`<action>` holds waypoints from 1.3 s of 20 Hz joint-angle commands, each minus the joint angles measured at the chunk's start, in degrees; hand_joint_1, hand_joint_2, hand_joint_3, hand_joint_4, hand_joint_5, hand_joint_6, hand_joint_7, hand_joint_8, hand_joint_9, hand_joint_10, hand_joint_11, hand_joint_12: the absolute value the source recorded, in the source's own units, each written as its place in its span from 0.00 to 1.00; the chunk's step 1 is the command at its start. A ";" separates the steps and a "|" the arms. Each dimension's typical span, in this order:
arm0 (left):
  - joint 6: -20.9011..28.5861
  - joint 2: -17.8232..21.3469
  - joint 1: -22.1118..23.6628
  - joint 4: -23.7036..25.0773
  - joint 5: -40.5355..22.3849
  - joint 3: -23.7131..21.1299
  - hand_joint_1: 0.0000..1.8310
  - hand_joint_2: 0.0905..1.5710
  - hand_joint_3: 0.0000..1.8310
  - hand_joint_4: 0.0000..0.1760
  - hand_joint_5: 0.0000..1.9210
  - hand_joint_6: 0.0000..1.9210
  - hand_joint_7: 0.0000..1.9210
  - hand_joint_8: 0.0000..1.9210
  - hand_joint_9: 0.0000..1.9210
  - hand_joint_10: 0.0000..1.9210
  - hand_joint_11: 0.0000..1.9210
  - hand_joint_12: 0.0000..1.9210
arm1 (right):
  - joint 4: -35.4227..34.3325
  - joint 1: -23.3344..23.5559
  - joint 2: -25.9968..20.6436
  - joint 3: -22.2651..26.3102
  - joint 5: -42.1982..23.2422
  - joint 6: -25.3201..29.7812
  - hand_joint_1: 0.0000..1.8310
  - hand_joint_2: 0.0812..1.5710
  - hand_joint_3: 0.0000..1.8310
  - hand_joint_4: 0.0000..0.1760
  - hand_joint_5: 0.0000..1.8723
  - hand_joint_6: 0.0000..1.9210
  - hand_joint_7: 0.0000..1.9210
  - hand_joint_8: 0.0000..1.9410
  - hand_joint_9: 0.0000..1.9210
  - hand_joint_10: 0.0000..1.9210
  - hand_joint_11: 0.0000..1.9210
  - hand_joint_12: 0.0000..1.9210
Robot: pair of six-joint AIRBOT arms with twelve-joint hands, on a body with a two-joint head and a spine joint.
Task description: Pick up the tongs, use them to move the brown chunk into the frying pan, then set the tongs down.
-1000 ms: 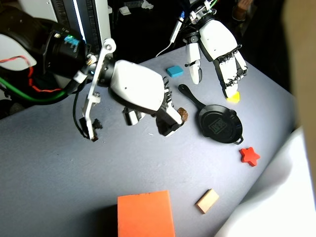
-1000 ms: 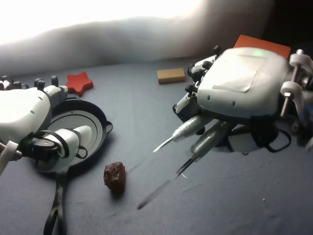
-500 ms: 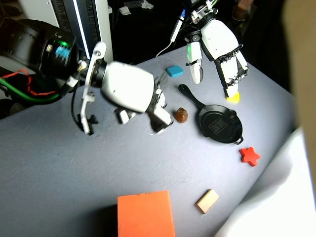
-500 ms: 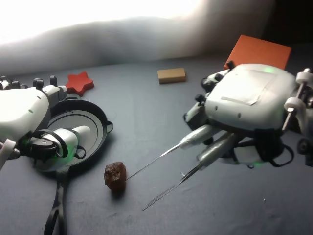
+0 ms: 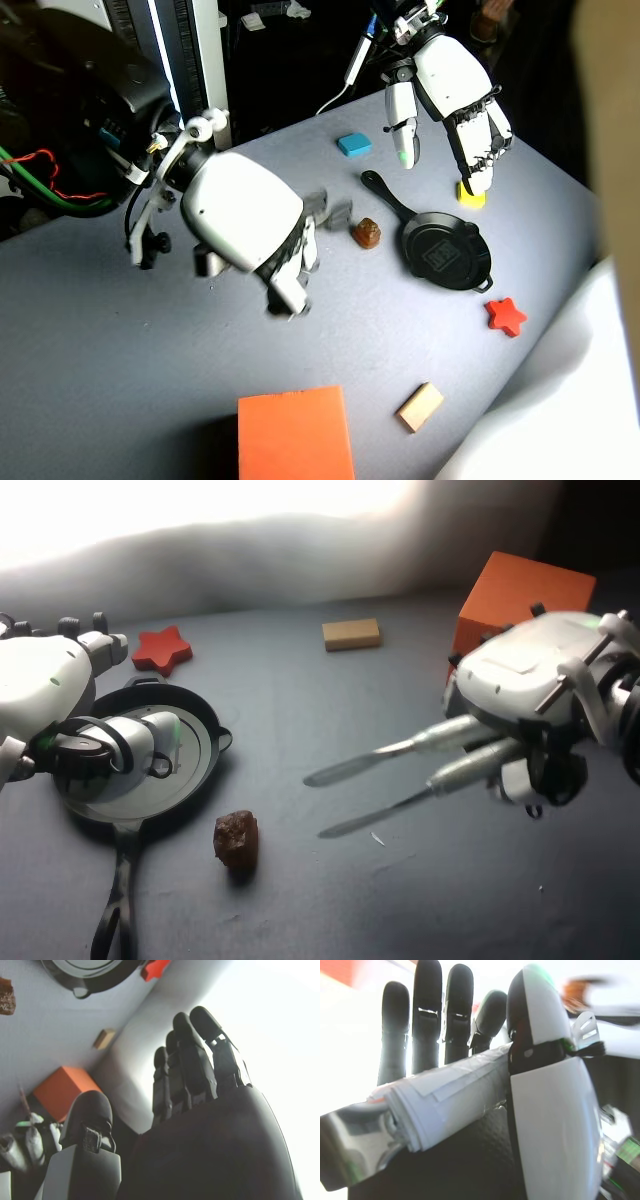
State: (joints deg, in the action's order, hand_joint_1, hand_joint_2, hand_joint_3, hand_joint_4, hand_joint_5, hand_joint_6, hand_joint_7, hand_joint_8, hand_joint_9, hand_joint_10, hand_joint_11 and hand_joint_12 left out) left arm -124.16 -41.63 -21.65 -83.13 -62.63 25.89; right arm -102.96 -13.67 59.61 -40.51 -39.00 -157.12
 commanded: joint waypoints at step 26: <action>2.42 1.16 -1.57 8.30 -0.37 1.30 0.10 0.88 0.00 0.02 0.13 0.00 0.16 0.00 0.23 0.00 0.00 0.64 | -6.58 5.56 20.48 -7.70 -16.10 2.69 0.61 0.75 0.00 0.00 0.43 0.64 0.57 0.00 0.53 0.04 0.24 0.68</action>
State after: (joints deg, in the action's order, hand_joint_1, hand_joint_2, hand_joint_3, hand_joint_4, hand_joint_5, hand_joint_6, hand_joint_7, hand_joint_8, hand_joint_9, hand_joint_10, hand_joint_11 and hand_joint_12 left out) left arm -121.75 -41.19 -23.59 -79.44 -59.88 27.03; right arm -113.51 -8.36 80.40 -48.29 -55.44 -154.45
